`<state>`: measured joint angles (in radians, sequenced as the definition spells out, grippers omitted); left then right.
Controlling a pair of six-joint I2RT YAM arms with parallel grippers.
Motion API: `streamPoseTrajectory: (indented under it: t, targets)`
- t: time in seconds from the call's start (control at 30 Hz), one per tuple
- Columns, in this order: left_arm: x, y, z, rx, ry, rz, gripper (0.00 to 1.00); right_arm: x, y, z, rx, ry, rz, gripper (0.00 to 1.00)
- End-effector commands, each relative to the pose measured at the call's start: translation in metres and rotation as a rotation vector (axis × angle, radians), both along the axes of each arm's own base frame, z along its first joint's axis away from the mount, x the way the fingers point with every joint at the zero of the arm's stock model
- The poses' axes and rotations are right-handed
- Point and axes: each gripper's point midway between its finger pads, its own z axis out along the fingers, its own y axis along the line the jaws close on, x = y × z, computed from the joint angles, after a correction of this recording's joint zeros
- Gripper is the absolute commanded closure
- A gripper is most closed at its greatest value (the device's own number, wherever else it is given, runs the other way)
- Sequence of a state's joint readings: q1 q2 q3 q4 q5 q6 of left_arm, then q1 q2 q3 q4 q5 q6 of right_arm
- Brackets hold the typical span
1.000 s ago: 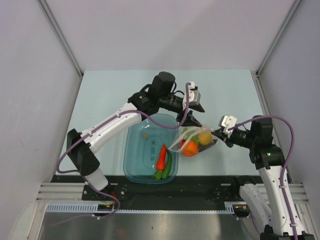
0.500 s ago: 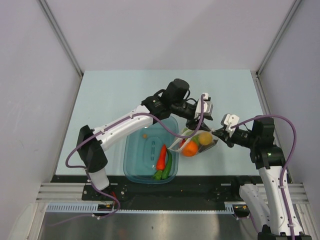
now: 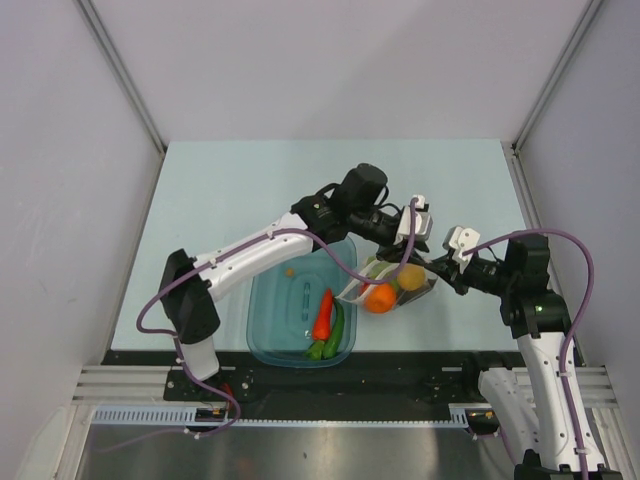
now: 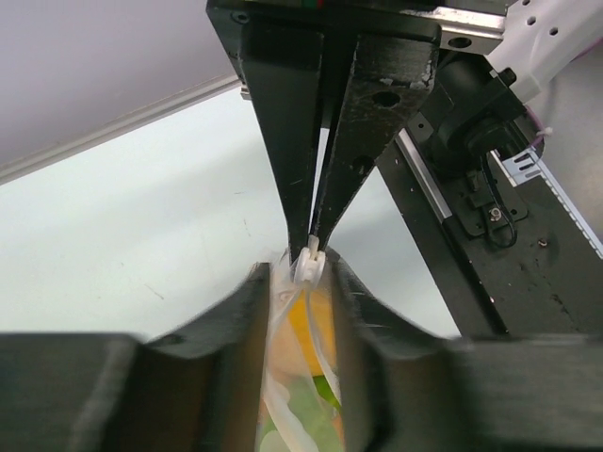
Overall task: Place the food in the zip-top bag and seal the zipper
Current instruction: Zip the zipper food storage bag at the center of the board.
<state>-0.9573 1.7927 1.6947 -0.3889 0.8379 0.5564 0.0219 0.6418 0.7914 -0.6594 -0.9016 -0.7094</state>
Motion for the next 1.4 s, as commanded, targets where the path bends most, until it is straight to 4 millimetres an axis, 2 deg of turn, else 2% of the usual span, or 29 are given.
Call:
streamPoseTrajectory:
  t: [0.0,0.13,0.17,0.43,0.67,0.73,0.77,0.87,0.9,1.0,1.07,1.2,1.3,1.33,1.37]
  targets:
    - [-0.001,-0.008,0.022,-0.059,-0.049,-0.022,0.72,0.003,0.003,0.030,0.020,-0.104,0.019,1.00]
    - [0.001,-0.007,0.012,-0.023,-0.040,-0.019,0.89,0.003,0.002,0.031,0.025,-0.101,0.011,1.00]
    - [0.000,-0.006,0.005,-0.002,-0.030,-0.018,0.91,0.003,0.001,0.032,0.025,-0.107,0.008,1.00]
    - [0.012,0.011,-0.023,0.085,-0.019,0.026,0.93,0.004,-0.007,0.035,0.036,-0.117,-0.029,1.00]
    - [0.026,0.025,-0.034,0.121,-0.015,0.080,0.94,0.003,-0.009,0.036,0.039,-0.119,-0.029,1.00]
    - [0.027,0.025,-0.029,0.112,-0.017,0.086,0.96,0.001,-0.008,0.034,0.042,-0.104,-0.018,1.00]
    - [0.026,0.024,-0.025,0.100,-0.012,0.086,0.97,0.001,-0.007,0.034,0.041,-0.100,-0.012,0.92]
    - [0.023,0.017,-0.009,0.065,0.002,0.079,1.00,-0.002,-0.004,0.036,0.038,-0.092,0.015,0.58]
    - [0.022,0.014,0.000,0.048,-0.002,0.071,1.00,-0.002,-0.004,0.036,0.037,-0.090,0.015,0.57]
    - [0.014,0.009,0.008,0.040,-0.008,0.046,1.00,0.001,-0.003,0.045,0.034,-0.114,0.015,0.48]
    - [0.009,0.007,0.008,0.041,-0.011,0.030,1.00,0.000,-0.002,0.049,0.032,-0.126,0.025,0.47]
    - [0.004,0.006,0.011,0.038,-0.016,0.021,1.00,0.002,-0.001,0.048,0.005,-0.125,0.038,0.49]
    - [0.002,0.004,0.015,0.032,-0.020,0.017,1.00,0.007,-0.002,0.049,-0.007,-0.138,0.029,0.62]
    - [0.002,0.004,0.015,0.034,-0.017,0.019,1.00,0.008,-0.002,0.048,-0.006,-0.137,0.025,0.77]
    - [0.002,0.004,0.015,0.034,-0.014,0.023,1.00,0.009,-0.002,0.048,-0.008,-0.139,0.025,0.85]
